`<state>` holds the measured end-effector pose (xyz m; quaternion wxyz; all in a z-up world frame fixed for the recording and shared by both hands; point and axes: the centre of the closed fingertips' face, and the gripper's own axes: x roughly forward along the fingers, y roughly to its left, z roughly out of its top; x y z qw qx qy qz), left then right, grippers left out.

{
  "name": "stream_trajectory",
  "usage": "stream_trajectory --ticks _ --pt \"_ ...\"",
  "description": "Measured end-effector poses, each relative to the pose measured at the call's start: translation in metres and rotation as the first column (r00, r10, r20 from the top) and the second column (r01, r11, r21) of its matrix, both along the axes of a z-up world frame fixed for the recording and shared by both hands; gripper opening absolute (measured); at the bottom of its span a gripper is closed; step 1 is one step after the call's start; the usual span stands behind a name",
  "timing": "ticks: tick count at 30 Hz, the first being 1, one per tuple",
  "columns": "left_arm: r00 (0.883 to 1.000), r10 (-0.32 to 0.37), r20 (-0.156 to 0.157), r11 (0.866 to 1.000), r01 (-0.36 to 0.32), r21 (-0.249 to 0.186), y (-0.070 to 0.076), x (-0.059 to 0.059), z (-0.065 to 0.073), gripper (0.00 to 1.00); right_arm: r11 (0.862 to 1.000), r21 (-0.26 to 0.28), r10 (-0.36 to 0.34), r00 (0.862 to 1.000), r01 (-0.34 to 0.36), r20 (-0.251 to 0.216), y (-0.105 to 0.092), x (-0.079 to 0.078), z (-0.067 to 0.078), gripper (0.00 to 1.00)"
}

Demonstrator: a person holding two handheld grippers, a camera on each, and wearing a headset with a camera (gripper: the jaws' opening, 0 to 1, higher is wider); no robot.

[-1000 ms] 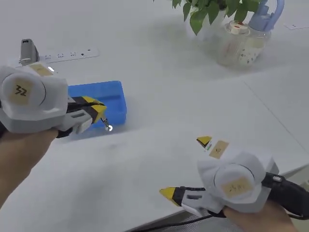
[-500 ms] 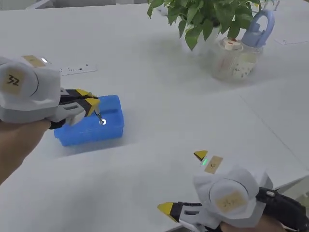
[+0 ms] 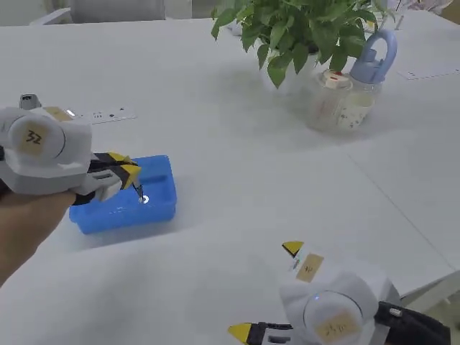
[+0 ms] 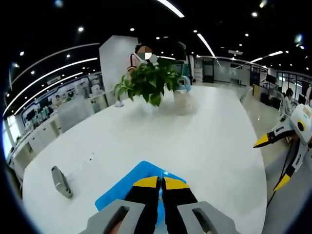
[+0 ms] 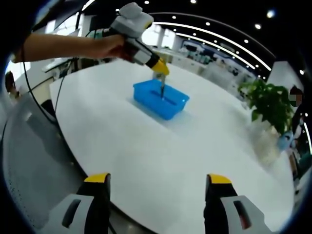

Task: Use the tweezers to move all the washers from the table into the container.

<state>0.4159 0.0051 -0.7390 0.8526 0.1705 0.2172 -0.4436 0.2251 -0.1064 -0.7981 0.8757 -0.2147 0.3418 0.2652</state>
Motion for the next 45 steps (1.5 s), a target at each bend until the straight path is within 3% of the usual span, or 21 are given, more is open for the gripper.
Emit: stream_trajectory --ticks 8,16,19,26,30,35,39,45 --pt "1.0 0.004 -0.024 1.0 -0.003 0.027 0.001 0.0 -0.017 0.0 1.0 -0.005 0.009 1.0 -0.009 -0.008 0.001 -0.001 -0.002 0.78" --pt "1.0 -0.001 -0.031 0.998 0.002 0.057 0.004 -0.003 -0.026 0.0 1.0 -0.005 0.009 1.0 -0.009 -0.003 0.001 -0.001 -0.001 0.78" --pt "0.999 0.0 -0.054 0.998 0.003 0.056 0.004 -0.004 -0.029 0.0 1.0 -0.003 0.006 1.0 -0.006 0.002 0.001 0.0 0.0 0.78" --pt "0.998 0.013 -0.069 0.998 -0.008 0.065 0.008 -0.005 -0.032 0.0 1.0 -0.005 0.014 1.0 -0.014 0.001 0.002 -0.001 -0.001 0.78" --pt "0.997 0.035 -0.066 0.999 -0.033 0.029 0.01 -0.003 -0.021 0.0 1.0 0.0 0.013 1.0 -0.013 -0.004 0.003 -0.001 -0.001 0.8" --pt "0.998 0.043 -0.038 0.999 -0.044 -0.007 0.012 -0.004 -0.003 0.0 1.0 0.006 0.022 1.0 -0.022 -0.006 0.005 -0.001 0.001 0.8" --pt "0.999 0.043 -0.027 0.998 -0.044 -0.044 0.014 -0.013 0.011 0.0 0.999 0.037 0.027 1.0 -0.027 -0.009 0.007 -0.001 0.005 0.79" --pt "0.999 0.008 0.034 0.999 -0.006 -0.053 0.016 -0.035 0.033 0.0 0.994 0.103 0.033 0.999 -0.033 0.001 0.015 0.007 0.021 0.78"
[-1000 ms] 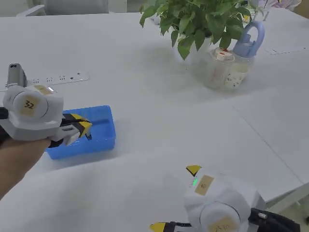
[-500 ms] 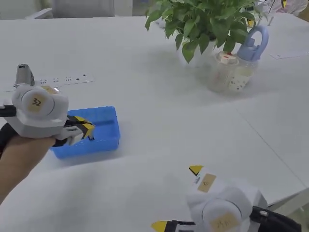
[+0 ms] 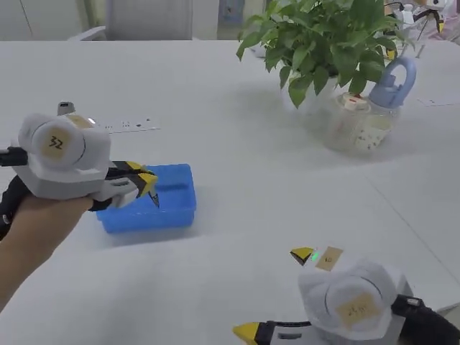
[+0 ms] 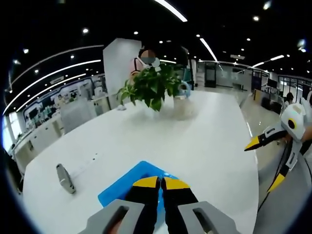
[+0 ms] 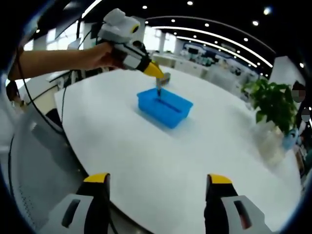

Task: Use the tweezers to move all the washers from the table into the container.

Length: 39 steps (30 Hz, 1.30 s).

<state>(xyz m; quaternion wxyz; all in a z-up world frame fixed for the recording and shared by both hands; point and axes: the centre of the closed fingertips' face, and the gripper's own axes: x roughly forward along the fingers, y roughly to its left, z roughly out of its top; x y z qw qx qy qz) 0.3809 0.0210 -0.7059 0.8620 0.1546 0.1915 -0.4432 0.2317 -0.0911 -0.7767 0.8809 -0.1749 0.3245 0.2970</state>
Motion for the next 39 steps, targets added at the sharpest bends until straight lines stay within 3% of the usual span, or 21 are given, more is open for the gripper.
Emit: stream_trajectory --ticks 2,6,10,12,14,17,19,21,24,25,26,29,30,31,36,39 --pt "1.0 -0.012 0.02 1.0 0.012 -0.025 0.0 -0.008 0.011 0.0 0.999 0.037 0.029 1.0 -0.03 0.009 0.011 0.008 0.01 0.77" --pt "0.998 -0.051 0.035 0.998 0.053 -0.046 0.0 -0.027 0.026 0.0 0.988 0.108 0.106 0.993 -0.11 0.044 0.036 0.026 0.034 0.63" --pt "0.995 -0.088 0.04 0.992 0.091 -0.088 0.0 -0.044 0.042 0.0 0.981 0.137 0.133 0.989 -0.14 0.058 0.052 0.045 0.047 0.6" --pt "0.991 -0.132 0.031 0.984 0.135 -0.114 -0.001 -0.058 0.05 0.0 0.965 0.174 0.188 0.981 -0.194 0.052 0.066 0.05 0.055 0.56" --pt "0.986 -0.165 0.029 0.979 0.168 -0.115 0.0 -0.069 0.055 0.0 0.943 0.203 0.252 0.965 -0.262 0.072 0.08 0.054 0.068 0.45" --pt "0.978 -0.208 0.026 0.972 0.209 -0.107 0.002 -0.084 0.06 0.0 0.935 0.171 0.295 0.949 -0.311 0.114 0.088 0.065 0.082 0.39" --pt "0.974 -0.225 0.029 0.967 0.227 -0.113 0.003 -0.093 0.064 0.0 0.904 0.218 0.355 0.93 -0.368 0.1 0.101 0.063 0.091 0.37" --pt "0.97 -0.241 0.032 0.963 0.243 -0.115 0.005 -0.103 0.068 0.0 0.85 0.269 0.45 0.89 -0.452 0.071 0.117 0.051 0.099 0.33" --pt "0.962 -0.272 0.034 0.955 0.274 -0.111 0.008 -0.113 0.071 0.0 0.812 0.288 0.514 0.856 -0.509 0.063 0.129 0.043 0.105 0.24" --pt "0.96 -0.279 0.03 0.953 0.281 -0.113 0.009 -0.115 0.071 0.0 0.802 0.312 0.52 0.852 -0.51 0.056 0.134 0.041 0.108 0.24" --pt "0.955 -0.297 0.025 0.947 0.298 -0.12 0.01 -0.12 0.07 0.0 0.778 0.347 0.543 0.838 -0.523 0.046 0.14 0.037 0.111 0.24" --pt "0.947 -0.321 -0.001 0.935 0.317 -0.156 0.013 -0.128 0.067 0.0 0.742 0.363 0.597 0.802 -0.564 0.027 0.149 0.029 0.112 0.23" --pt "0.947 -0.322 0.004 0.934 0.318 -0.166 0.014 -0.128 0.068 0.0 0.742 0.357 0.605 0.796 -0.568 0.009 0.151 0.027 0.109 0.22" --pt "0.945 -0.327 -0.013 0.929 0.32 -0.185 0.015 -0.131 0.069 0.0 0.727 0.336 0.631 0.775 -0.598 0.014 0.154 0.023 0.107 0.21" --pt "0.938 -0.347 -0.02 0.918 0.335 -0.212 0.016 -0.14 0.074 0.0 0.7 0.309 0.68 0.733 -0.644 -0.012 0.161 0.009 0.097 0.14" --pt "0.935 -0.355 -0.019 0.916 0.344 -0.208 0.018 -0.141 0.073 0.0 0.689 0.346 0.687 0.726 -0.637 -0.03 0.163 0.004 0.097 0.09"
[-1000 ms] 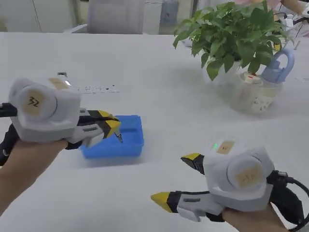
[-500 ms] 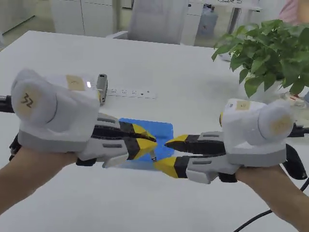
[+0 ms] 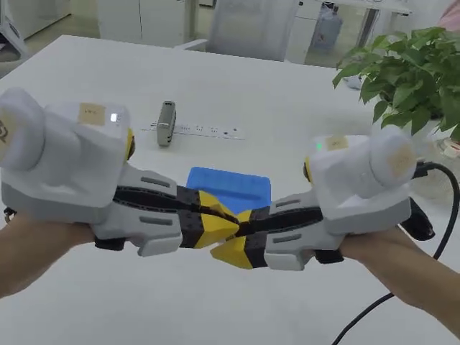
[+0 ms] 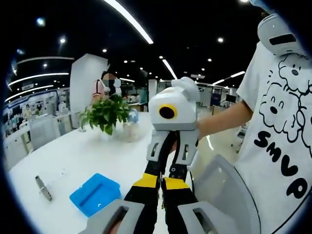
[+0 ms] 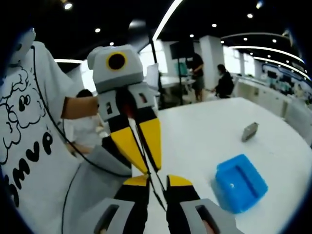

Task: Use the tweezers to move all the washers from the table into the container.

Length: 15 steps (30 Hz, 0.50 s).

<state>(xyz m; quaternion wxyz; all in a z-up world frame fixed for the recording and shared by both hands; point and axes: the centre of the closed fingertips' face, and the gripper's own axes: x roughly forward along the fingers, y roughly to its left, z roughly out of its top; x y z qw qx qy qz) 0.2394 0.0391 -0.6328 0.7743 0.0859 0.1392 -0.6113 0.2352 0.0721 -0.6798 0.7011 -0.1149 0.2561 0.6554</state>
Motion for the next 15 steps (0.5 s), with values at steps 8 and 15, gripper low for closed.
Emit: stream_trajectory --ticks 8,15 --pt "1.0 0.009 -0.016 1.0 -0.01 -0.021 0.006 -0.009 -0.005 0.0 0.995 -0.036 0.089 0.996 -0.088 0.001 0.004 -0.013 -0.004 0.06" --pt "0.978 0.193 -0.08 0.977 -0.199 -0.072 0.024 -0.003 -0.012 0.09 0.975 -0.158 0.165 0.986 -0.157 0.037 0.005 -0.011 -0.018 0.03"
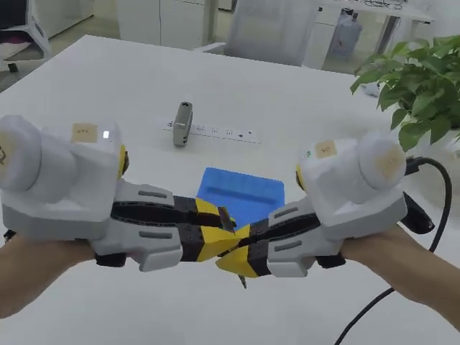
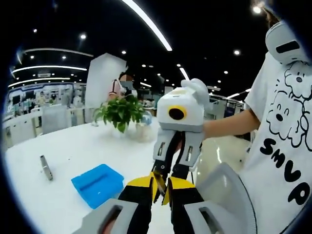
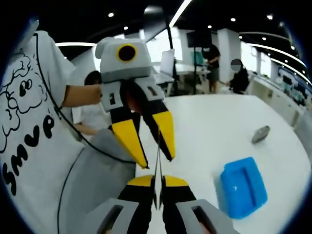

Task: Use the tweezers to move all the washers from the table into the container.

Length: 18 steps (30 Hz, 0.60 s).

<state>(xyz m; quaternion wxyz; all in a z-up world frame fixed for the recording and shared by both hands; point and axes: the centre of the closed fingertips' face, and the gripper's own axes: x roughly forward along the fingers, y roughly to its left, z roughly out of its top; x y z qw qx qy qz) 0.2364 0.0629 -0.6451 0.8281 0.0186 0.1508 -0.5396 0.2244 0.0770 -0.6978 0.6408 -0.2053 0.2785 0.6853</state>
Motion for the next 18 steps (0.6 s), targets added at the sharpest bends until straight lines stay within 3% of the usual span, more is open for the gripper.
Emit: stream_trajectory --ticks 3,4,6,8,11,13,14,16,18 --pt "0.995 0.103 0.005 0.994 -0.103 0.025 0.016 0.001 -0.004 0.18 0.999 -0.045 0.01 1.0 -0.009 0.013 -0.002 0.006 -0.009 0.02" --pt "0.99 0.143 -0.009 0.989 -0.143 0.03 0.023 0.0 -0.007 0.23 0.998 -0.054 0.012 1.0 -0.011 0.015 -0.002 0.007 -0.011 0.02" --pt "0.976 0.216 -0.031 0.976 -0.215 0.047 0.033 -0.001 -0.013 0.31 0.995 -0.101 0.016 0.999 -0.012 0.037 -0.006 0.013 -0.02 0.02" --pt "0.953 0.298 -0.051 0.952 -0.293 0.082 0.046 -0.004 -0.024 0.44 0.988 -0.153 0.029 0.998 -0.021 0.052 -0.011 0.017 -0.031 0.02" --pt "0.917 0.398 -0.034 0.911 -0.39 0.134 0.062 -0.01 -0.039 0.57 0.98 -0.198 0.027 0.998 -0.016 0.055 -0.014 0.023 -0.043 0.02" --pt "0.884 0.465 -0.05 0.878 -0.454 0.152 0.069 -0.016 -0.048 0.69 0.968 -0.252 0.037 0.997 -0.018 0.07 -0.018 0.027 -0.053 0.02" --pt "0.866 0.497 -0.059 0.858 -0.481 0.179 0.074 -0.019 -0.055 0.74 0.96 -0.278 0.042 0.996 -0.02 0.074 -0.021 0.029 -0.061 0.02" --pt "0.837 0.545 -0.039 0.82 -0.524 0.23 0.084 -0.021 -0.064 0.86 0.953 -0.302 0.048 0.996 -0.023 0.074 -0.022 0.031 -0.07 0.02" --pt "0.799 0.6 -0.021 0.773 -0.573 0.27 0.095 -0.023 -0.075 0.94 0.947 -0.322 0.047 0.996 -0.022 0.071 -0.023 0.033 -0.075 0.02"
